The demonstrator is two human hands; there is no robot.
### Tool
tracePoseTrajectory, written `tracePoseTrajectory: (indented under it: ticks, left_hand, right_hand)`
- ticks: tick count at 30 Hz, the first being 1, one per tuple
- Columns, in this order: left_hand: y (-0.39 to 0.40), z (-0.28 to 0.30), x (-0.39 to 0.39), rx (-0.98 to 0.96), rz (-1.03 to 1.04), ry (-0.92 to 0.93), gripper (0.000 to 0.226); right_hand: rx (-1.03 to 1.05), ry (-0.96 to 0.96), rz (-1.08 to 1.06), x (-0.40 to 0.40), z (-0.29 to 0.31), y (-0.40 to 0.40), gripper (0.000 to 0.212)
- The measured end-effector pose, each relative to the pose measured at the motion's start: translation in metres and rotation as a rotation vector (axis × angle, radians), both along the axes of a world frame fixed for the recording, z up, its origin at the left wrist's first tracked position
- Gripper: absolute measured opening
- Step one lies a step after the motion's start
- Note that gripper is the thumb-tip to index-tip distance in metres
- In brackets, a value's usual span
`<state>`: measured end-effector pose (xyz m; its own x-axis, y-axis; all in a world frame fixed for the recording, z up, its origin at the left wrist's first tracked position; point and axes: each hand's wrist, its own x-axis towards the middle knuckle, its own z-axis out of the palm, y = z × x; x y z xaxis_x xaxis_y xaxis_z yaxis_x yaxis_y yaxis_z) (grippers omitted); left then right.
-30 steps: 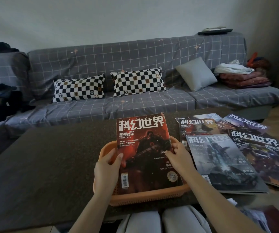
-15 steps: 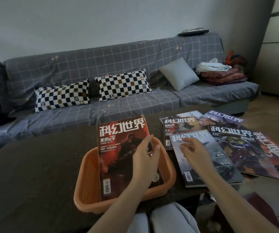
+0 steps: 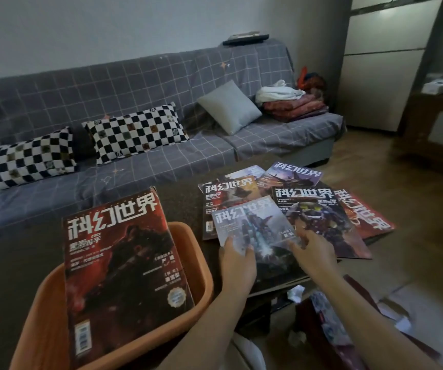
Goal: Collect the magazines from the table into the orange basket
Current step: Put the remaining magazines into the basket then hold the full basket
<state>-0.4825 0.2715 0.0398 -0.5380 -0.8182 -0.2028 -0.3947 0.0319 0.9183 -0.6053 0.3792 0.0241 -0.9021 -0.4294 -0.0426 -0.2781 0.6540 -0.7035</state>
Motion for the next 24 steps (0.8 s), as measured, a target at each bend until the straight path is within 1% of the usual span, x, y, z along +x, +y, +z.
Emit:
tracePoseTrajectory:
  ticks: [2, 3, 5, 8, 9, 13, 17, 21, 24]
  left_hand:
    - [-0.003, -0.009, -0.002, 0.012, 0.018, -0.037, 0.052]
    - [-0.005, -0.012, -0.002, 0.015, 0.034, -0.040, 0.052]
    - [-0.011, -0.016, 0.000, 0.037, 0.069, -0.040, 0.055]
    - [-0.019, -0.021, 0.002, 0.079, 0.108, -0.102, 0.068]
    - [-0.021, -0.022, 0.003, 0.079, 0.117, -0.106, 0.069]
    - [-0.012, -0.023, 0.005, 0.162, 0.130, 0.025, 0.047]
    - [0.002, -0.017, 0.010, 0.157, 0.065, 0.105, 0.052]
    - [0.012, -0.005, 0.019, 0.108, 0.033, 0.172, 0.050]
    - [0.015, 0.011, 0.028, 0.038, 0.005, 0.227, 0.046]
  right_hand:
    - [0.093, 0.058, 0.011, -0.006, -0.006, 0.002, 0.048]
    - [0.112, 0.054, 0.012, -0.008, -0.007, 0.002, 0.047]
    - [0.107, 0.011, -0.003, -0.009, -0.008, 0.000, 0.047]
    - [0.127, -0.009, -0.024, -0.008, -0.009, -0.003, 0.045]
    - [0.128, -0.011, -0.035, -0.008, -0.010, -0.002, 0.043]
    - [0.097, -0.081, -0.056, -0.010, -0.010, 0.005, 0.034]
    - [0.006, -0.190, -0.094, -0.010, -0.006, 0.021, 0.027]
    - [-0.154, -0.312, -0.130, -0.002, 0.003, 0.040, 0.019]
    - [-0.271, -0.346, -0.103, 0.008, 0.017, 0.050, 0.025]
